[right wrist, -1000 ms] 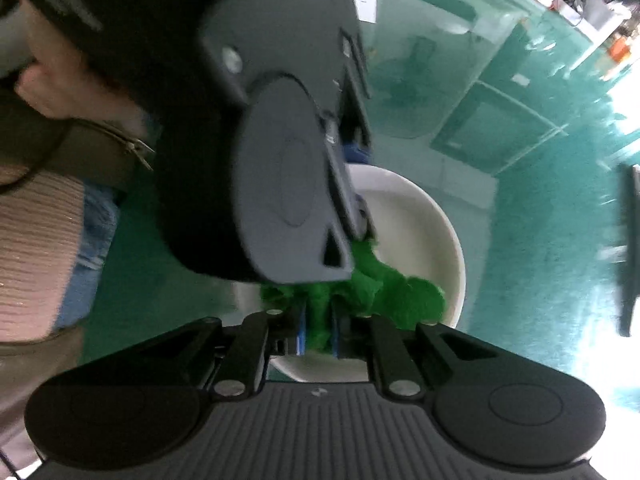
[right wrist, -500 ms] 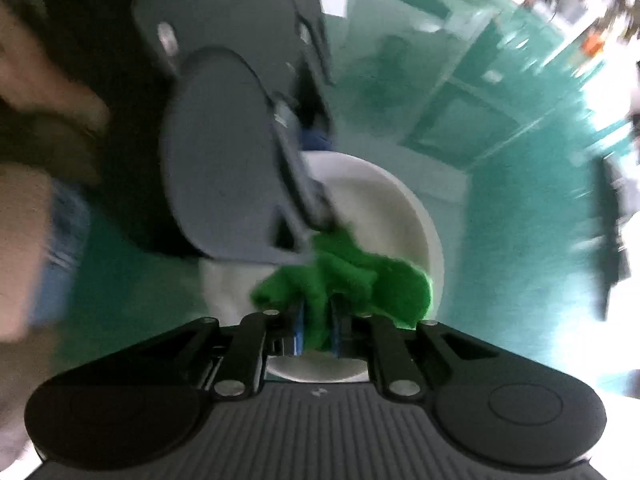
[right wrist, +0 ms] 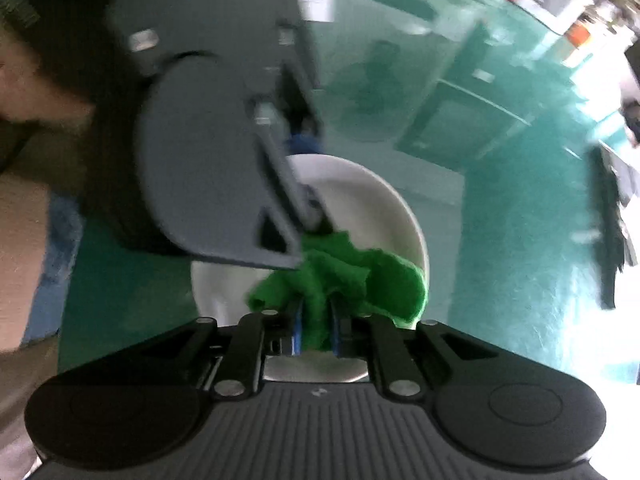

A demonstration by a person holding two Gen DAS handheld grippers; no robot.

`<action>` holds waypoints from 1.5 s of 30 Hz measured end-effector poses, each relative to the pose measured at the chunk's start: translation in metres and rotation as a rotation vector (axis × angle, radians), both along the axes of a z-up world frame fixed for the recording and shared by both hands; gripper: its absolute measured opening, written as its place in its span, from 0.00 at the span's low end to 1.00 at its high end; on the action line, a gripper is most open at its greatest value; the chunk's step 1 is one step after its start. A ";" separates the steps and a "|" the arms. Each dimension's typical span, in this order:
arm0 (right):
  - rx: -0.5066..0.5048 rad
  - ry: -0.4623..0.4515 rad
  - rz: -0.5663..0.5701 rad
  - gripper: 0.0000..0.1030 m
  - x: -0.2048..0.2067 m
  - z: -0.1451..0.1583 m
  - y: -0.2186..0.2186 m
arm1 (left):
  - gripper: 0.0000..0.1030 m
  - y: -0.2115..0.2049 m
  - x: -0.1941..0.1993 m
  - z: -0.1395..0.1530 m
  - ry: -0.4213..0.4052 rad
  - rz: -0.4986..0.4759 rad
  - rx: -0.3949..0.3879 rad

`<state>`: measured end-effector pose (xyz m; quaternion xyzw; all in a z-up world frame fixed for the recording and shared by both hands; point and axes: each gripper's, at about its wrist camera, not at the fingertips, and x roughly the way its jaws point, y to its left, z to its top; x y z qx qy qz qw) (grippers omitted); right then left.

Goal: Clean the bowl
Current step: 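Hold the bowl with the left tool while the right tool rubs the cloth around inside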

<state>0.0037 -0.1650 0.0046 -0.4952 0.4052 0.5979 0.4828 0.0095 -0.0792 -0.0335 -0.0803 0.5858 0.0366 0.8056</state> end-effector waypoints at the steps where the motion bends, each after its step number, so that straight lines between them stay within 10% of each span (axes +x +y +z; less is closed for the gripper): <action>1: 0.000 0.041 -0.023 0.15 0.002 0.001 0.001 | 0.24 0.000 0.000 0.000 0.000 0.001 -0.002; 3: 0.011 0.158 -0.050 0.15 0.005 0.005 0.002 | 0.25 -0.003 0.000 -0.001 0.001 -0.003 -0.008; 9: 0.027 -0.030 -0.002 0.13 0.002 0.003 -0.005 | 0.24 0.000 -0.001 -0.002 -0.005 0.014 -0.019; 14: 0.025 0.096 -0.017 0.11 -0.001 0.009 -0.014 | 0.25 0.002 0.000 -0.004 -0.006 0.022 -0.032; 24: 0.081 -0.115 0.054 0.12 -0.013 0.021 -0.031 | 0.26 -0.003 0.002 -0.004 -0.007 0.016 -0.015; 31: 0.062 0.304 -0.185 0.14 0.007 0.028 -0.012 | 0.28 -0.005 0.002 -0.005 -0.008 0.010 -0.004; 36: 0.092 0.438 -0.367 0.14 0.029 0.025 -0.020 | 0.29 -0.005 0.002 -0.004 -0.012 0.014 0.008; 45: 0.120 -0.084 -0.074 0.13 -0.003 0.045 -0.016 | 0.29 -0.004 0.002 -0.004 -0.017 0.020 0.030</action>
